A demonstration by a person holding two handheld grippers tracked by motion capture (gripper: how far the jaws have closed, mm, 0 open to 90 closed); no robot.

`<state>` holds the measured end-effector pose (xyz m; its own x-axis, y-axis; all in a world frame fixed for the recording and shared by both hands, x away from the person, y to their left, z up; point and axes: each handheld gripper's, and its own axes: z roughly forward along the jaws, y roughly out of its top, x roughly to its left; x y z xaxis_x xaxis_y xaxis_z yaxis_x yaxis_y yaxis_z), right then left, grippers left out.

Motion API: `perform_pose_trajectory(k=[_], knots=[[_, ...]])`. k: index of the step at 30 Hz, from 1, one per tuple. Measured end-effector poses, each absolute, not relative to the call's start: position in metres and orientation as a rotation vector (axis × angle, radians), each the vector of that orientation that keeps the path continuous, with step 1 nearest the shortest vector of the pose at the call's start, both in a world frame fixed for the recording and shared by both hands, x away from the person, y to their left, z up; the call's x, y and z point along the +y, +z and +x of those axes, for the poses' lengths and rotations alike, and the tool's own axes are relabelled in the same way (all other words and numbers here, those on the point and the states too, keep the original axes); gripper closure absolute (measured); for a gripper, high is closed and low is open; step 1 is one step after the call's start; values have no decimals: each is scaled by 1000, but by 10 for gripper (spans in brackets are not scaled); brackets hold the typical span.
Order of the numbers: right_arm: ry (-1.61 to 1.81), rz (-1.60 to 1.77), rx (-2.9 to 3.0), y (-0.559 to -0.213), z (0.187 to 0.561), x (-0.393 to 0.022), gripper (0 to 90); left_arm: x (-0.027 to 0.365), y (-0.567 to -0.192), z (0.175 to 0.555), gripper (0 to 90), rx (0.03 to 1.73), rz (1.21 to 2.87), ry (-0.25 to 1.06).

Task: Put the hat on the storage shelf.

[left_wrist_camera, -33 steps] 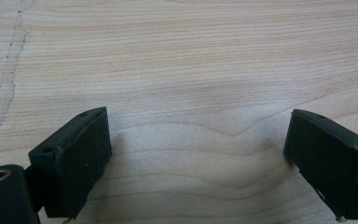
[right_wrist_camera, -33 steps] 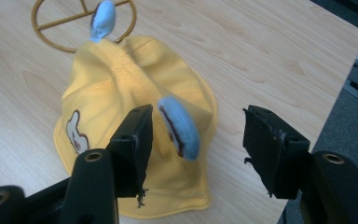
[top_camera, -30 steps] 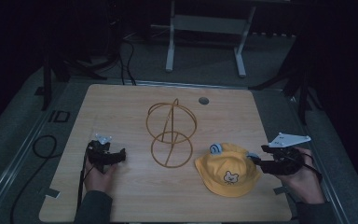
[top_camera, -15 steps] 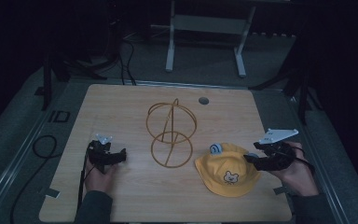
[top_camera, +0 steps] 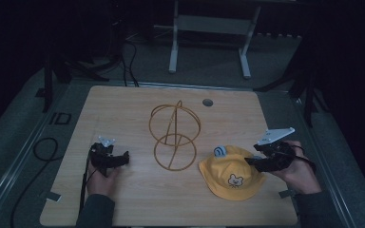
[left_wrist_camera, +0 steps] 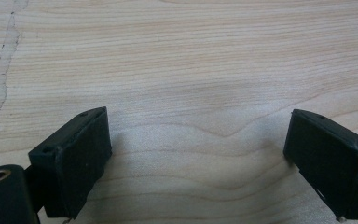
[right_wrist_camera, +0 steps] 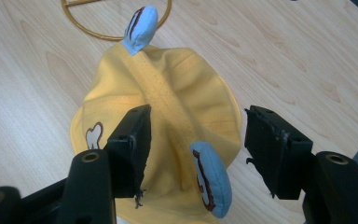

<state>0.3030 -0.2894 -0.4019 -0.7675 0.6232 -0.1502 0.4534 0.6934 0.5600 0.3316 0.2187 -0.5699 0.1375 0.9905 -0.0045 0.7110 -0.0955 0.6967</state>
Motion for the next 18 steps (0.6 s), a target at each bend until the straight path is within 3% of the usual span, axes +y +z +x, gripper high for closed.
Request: perform_pose_trajectory(k=[18], knots=[[627,763,2667,-402,309,-272,398,218,-570,332,72,1626,1871,655]])
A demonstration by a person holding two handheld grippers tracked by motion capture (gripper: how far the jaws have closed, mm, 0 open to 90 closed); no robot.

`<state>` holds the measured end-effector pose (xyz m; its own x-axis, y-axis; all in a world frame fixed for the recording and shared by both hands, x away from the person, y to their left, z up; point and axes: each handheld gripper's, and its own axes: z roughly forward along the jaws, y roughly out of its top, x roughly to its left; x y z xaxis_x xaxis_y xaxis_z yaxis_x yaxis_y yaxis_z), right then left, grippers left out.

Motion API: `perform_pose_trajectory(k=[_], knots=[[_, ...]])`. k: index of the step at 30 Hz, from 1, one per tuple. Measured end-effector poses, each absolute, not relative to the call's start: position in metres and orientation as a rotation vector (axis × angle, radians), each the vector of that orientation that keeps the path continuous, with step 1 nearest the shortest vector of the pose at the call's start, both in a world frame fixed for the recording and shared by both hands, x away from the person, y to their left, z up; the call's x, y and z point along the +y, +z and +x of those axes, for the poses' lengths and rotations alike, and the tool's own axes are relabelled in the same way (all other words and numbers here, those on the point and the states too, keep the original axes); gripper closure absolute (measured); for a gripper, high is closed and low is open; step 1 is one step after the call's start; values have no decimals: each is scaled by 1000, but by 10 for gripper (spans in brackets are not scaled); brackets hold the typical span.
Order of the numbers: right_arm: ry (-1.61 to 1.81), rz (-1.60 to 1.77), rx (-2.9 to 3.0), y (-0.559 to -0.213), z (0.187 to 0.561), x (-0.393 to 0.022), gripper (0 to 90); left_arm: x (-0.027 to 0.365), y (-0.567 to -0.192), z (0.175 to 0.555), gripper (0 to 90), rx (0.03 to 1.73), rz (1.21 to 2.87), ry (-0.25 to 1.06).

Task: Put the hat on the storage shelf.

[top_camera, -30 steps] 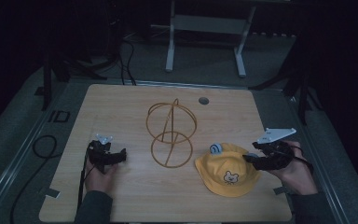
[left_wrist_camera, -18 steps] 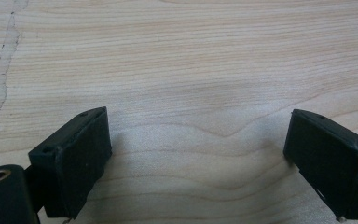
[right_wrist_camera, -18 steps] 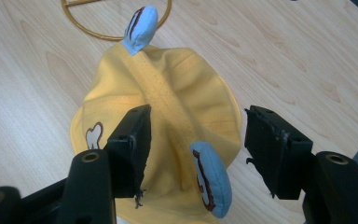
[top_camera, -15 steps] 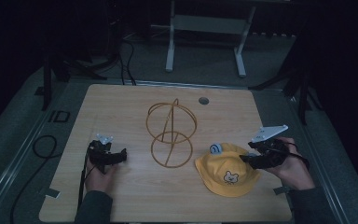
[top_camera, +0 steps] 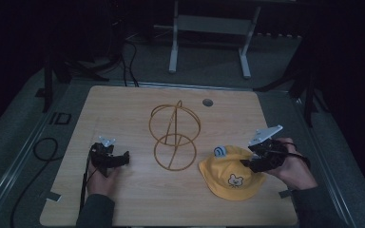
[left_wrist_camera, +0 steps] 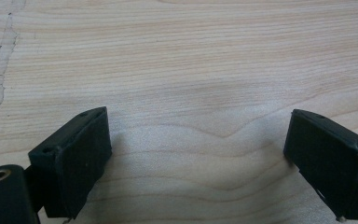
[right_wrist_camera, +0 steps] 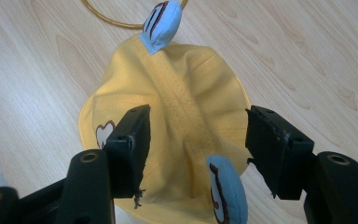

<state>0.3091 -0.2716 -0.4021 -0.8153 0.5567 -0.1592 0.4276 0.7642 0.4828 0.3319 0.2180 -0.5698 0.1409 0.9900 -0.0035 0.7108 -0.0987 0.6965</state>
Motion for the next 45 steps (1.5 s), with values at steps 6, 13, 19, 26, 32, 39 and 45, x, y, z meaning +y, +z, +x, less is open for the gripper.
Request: perform_pose_trajectory(k=[6,13,19,26,32,39,45], knots=[[588,743,2702,-404,312,-266,384,218,-570,332,72,1626,1871,656],[538,736,2727,-409,318,-260,385,218,-570,332,72,1626,1871,656],[511,723,2746,-414,321,-258,385,218,-570,332,72,1626,1871,655],[489,718,2766,-418,325,-256,395,218,-570,332,72,1626,1871,656],[464,691,2796,-420,326,-251,415,218,-570,332,72,1626,1871,656],[412,675,2841,-423,332,-243,478,218,-570,332,72,1626,1871,656],[380,688,2881,-426,337,-241,549,218,-570,332,72,1626,1872,656]])
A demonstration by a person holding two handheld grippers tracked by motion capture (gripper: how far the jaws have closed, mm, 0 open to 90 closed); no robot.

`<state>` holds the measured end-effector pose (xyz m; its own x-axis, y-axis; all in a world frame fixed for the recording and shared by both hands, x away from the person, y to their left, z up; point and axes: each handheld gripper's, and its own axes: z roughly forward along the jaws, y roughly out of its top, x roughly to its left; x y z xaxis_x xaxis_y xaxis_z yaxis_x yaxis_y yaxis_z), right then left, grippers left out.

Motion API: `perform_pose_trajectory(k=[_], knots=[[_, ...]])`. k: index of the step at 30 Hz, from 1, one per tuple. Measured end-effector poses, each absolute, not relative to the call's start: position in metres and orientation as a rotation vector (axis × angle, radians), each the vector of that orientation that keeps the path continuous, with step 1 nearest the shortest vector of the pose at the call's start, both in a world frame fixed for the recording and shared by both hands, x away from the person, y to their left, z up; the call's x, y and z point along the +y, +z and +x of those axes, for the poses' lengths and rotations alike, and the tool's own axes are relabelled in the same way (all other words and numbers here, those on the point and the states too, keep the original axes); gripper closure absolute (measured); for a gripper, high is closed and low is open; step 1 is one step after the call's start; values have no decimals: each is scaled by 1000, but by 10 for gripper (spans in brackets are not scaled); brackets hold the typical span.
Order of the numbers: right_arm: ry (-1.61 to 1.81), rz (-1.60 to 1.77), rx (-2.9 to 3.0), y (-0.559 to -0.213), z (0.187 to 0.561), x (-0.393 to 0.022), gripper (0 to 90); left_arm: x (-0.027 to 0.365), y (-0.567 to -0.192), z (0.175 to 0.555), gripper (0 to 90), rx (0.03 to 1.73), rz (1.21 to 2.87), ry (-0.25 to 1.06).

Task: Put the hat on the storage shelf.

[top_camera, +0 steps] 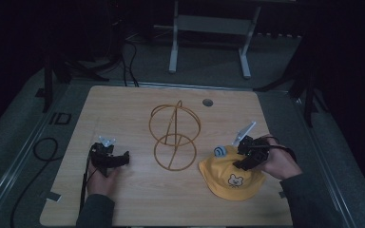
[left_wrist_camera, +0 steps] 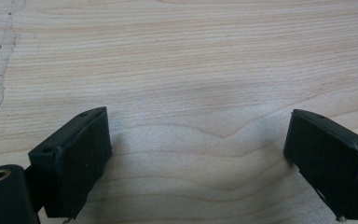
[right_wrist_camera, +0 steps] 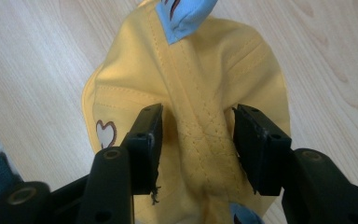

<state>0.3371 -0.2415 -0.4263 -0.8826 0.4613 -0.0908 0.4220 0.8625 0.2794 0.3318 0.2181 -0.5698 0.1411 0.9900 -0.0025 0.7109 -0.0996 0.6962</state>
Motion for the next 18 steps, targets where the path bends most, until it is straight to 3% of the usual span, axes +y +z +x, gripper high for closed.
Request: perform_pose_trajectory(k=[10,18], knots=[[293,641,2937,-427,337,-237,717,218,-570,332,72,1626,1869,656],[251,592,2968,-425,335,-234,745,218,-570,332,72,1626,1869,656]])
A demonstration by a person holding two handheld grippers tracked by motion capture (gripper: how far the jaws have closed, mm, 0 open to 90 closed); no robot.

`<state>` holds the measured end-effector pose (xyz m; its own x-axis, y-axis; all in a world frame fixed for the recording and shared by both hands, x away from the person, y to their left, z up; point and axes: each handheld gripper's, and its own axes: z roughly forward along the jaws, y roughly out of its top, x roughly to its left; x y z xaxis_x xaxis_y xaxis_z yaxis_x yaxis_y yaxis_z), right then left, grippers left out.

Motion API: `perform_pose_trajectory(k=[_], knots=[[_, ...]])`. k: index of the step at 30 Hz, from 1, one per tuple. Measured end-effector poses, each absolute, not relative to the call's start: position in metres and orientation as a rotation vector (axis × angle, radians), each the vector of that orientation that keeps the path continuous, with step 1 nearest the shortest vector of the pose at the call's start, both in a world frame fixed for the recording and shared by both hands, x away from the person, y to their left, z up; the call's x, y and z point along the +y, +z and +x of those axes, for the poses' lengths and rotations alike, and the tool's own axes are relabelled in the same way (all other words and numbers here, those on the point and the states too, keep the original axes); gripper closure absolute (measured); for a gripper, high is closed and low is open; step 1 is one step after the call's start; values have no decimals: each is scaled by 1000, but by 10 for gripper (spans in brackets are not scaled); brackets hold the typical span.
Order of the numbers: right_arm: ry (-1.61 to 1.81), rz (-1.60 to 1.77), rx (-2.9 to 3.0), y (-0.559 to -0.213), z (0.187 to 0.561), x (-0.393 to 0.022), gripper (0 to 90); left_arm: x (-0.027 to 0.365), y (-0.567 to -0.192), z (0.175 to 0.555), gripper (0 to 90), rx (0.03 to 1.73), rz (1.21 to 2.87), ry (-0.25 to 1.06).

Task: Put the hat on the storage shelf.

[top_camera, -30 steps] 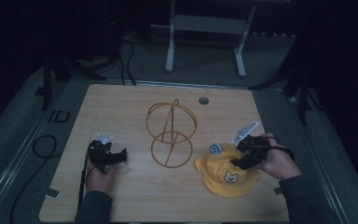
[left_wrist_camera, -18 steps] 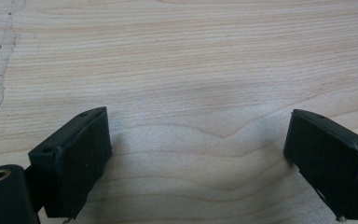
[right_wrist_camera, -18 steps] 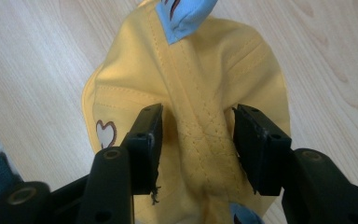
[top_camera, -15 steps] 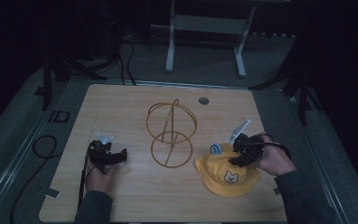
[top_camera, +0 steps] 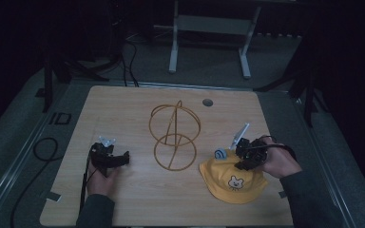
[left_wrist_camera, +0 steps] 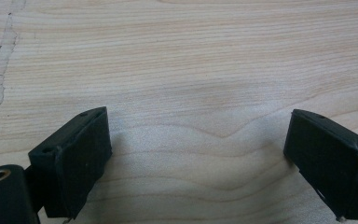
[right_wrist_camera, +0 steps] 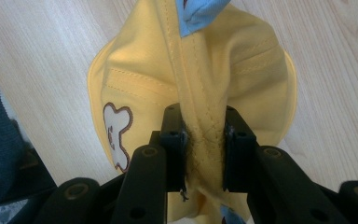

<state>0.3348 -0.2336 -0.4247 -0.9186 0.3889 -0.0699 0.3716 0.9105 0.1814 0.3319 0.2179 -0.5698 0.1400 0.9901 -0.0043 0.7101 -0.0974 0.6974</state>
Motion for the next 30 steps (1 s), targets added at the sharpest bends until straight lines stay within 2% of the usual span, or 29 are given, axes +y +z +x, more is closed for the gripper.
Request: perform_pose_trajectory(k=[30], knots=[[323,573,2940,-385,338,-238,749,218,-570,332,72,1626,1872,655]])
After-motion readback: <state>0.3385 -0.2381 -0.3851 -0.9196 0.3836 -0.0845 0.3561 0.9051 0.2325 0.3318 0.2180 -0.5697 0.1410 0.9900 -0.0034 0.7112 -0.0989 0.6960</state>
